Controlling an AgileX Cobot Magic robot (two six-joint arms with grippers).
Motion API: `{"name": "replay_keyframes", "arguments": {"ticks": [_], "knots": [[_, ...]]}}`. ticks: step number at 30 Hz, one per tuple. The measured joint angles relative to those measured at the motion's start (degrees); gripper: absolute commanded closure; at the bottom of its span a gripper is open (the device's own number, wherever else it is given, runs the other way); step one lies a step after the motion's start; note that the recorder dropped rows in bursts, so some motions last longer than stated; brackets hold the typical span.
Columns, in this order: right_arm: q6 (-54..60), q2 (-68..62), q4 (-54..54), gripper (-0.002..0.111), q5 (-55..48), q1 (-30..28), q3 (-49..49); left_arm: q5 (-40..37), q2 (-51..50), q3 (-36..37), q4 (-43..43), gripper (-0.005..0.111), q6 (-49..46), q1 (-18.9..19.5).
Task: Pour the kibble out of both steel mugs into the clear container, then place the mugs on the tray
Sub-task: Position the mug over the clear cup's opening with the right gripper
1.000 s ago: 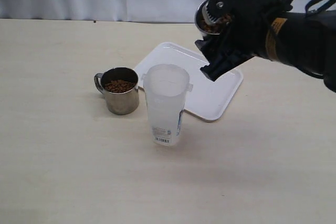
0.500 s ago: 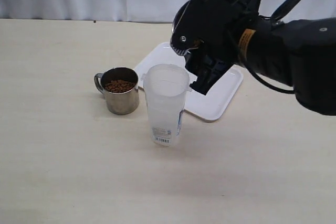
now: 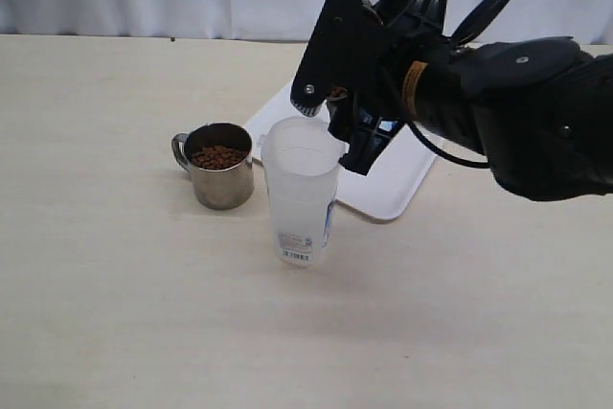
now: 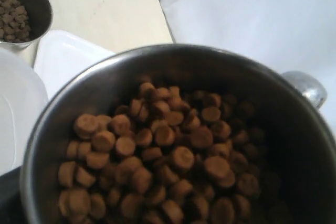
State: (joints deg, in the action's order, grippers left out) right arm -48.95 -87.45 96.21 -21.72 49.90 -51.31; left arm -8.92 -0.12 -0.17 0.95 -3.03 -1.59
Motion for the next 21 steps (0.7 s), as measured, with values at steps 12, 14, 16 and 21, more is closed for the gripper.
{"name": "replay_keyframes", "arguments": {"ticks": [12, 14, 16, 21], "knots": [[8.5, -0.2, 0.0, 0.103, 0.0, 0.0, -0.1, 0.0, 0.0, 0.0, 0.0, 0.107, 0.0, 0.0], [10.7, -0.2, 0.0, 0.103, 0.0, 0.0, 0.6, 0.0, 0.0, 0.0, 0.0, 0.107, 0.0, 0.0], [12.4, -0.2, 0.0, 0.103, 0.0, 0.0, 1.4, 0.0, 0.0, 0.0, 0.0, 0.107, 0.0, 0.0], [13.2, -0.2, 0.0, 0.103, 0.0, 0.0, 1.4, 0.0, 0.0, 0.0, 0.0, 0.107, 0.0, 0.0]]}}
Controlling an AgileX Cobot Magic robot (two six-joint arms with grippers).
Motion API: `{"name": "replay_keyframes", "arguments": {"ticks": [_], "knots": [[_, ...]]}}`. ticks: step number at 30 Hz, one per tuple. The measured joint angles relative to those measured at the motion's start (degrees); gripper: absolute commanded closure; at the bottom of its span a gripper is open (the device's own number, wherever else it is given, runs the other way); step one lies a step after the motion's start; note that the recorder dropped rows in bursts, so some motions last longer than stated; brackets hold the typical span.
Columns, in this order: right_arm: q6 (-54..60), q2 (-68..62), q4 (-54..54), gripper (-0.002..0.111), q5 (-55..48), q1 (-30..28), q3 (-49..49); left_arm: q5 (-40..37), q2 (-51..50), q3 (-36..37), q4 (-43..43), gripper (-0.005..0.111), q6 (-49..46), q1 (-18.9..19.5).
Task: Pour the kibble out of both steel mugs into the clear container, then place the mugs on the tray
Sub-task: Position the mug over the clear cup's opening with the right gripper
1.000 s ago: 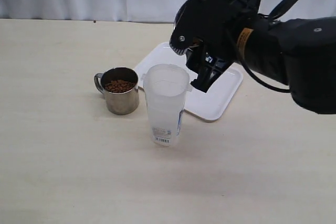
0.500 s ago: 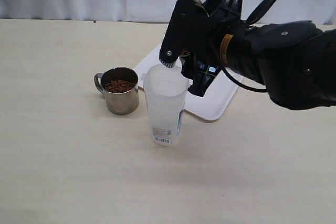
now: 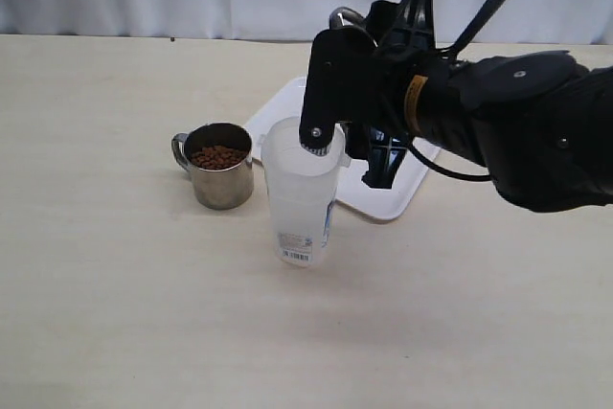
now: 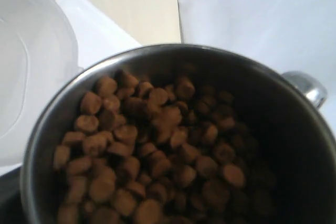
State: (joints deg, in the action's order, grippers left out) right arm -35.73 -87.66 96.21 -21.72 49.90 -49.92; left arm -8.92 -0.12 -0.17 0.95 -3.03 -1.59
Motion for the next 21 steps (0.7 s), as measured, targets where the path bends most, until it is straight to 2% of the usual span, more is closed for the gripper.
{"name": "replay_keyframes", "arguments": {"ticks": [21], "knots": [[4.3, 0.0, 2.8, 0.103, 1.3, 0.0, 0.0, 0.0, 0.0, 0.0, 0.0, 0.107, 0.0, 0.0]]}}
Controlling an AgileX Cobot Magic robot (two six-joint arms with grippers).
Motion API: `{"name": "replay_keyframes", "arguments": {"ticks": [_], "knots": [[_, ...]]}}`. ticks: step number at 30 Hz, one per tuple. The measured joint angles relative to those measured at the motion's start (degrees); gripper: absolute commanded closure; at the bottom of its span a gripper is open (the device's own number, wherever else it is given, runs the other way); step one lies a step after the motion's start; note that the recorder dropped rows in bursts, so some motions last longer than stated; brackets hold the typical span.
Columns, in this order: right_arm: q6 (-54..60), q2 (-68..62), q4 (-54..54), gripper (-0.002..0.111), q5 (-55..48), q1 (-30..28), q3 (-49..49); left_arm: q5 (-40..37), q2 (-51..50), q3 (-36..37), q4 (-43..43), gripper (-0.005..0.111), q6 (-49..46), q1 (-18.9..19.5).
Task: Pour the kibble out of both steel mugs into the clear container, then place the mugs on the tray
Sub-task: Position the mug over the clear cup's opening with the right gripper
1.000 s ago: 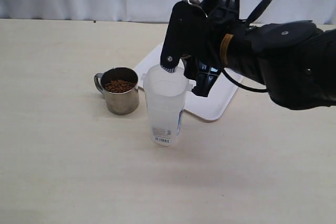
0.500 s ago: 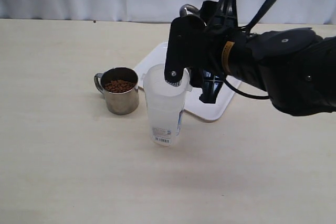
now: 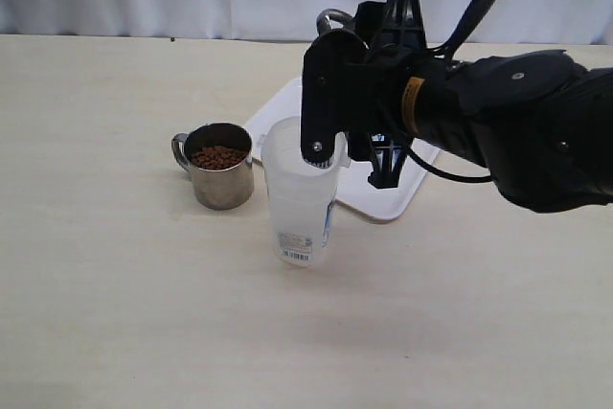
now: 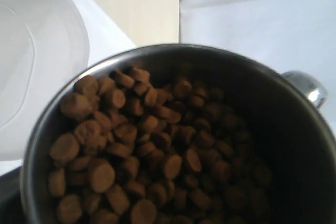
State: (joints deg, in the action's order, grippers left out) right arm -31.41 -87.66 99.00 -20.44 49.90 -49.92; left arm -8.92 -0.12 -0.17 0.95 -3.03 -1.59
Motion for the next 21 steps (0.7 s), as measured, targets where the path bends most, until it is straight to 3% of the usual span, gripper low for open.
{"name": "replay_keyframes", "arguments": {"ticks": [21], "knots": [[8.6, 0.0, 0.0, 0.103, 0.0, 0.0, 0.0, 0.0, 0.0, 0.0, 0.0, 0.107, 0.0, 0.0]]}}
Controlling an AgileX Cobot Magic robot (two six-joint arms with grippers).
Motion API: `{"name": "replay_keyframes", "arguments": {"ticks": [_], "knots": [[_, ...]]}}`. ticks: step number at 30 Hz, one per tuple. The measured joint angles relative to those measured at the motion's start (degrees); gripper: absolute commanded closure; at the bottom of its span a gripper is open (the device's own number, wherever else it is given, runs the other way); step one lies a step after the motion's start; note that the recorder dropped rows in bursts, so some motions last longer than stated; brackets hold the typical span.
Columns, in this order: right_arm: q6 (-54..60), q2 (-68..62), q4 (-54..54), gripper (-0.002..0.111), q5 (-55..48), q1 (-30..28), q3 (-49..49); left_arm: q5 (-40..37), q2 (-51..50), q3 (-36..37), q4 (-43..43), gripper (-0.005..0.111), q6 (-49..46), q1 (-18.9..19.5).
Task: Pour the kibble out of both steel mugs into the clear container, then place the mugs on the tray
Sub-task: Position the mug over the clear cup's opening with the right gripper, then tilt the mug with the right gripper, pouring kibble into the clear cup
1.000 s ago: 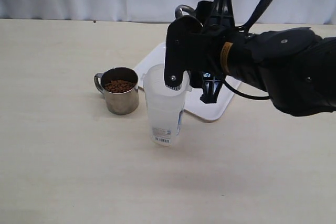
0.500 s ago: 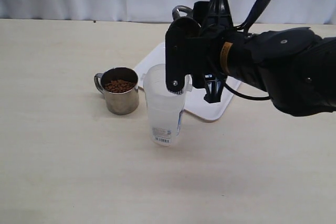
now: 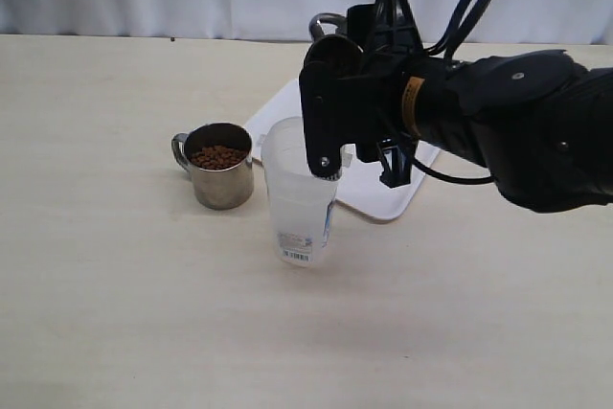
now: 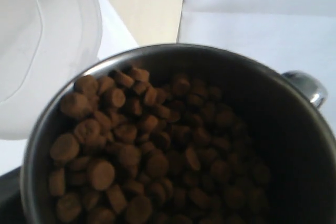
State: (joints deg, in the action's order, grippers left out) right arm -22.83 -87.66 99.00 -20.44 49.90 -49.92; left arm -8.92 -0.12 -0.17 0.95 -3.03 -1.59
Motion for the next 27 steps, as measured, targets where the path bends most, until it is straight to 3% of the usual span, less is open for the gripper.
{"name": "replay_keyframes", "arguments": {"ticks": [27], "knots": [[7.7, -2.7, 0.2, 0.103, 1.3, 0.0, -2.3, 0.0, 0.0, 0.0, 0.0, 0.107, 0.0, 0.0]]}}
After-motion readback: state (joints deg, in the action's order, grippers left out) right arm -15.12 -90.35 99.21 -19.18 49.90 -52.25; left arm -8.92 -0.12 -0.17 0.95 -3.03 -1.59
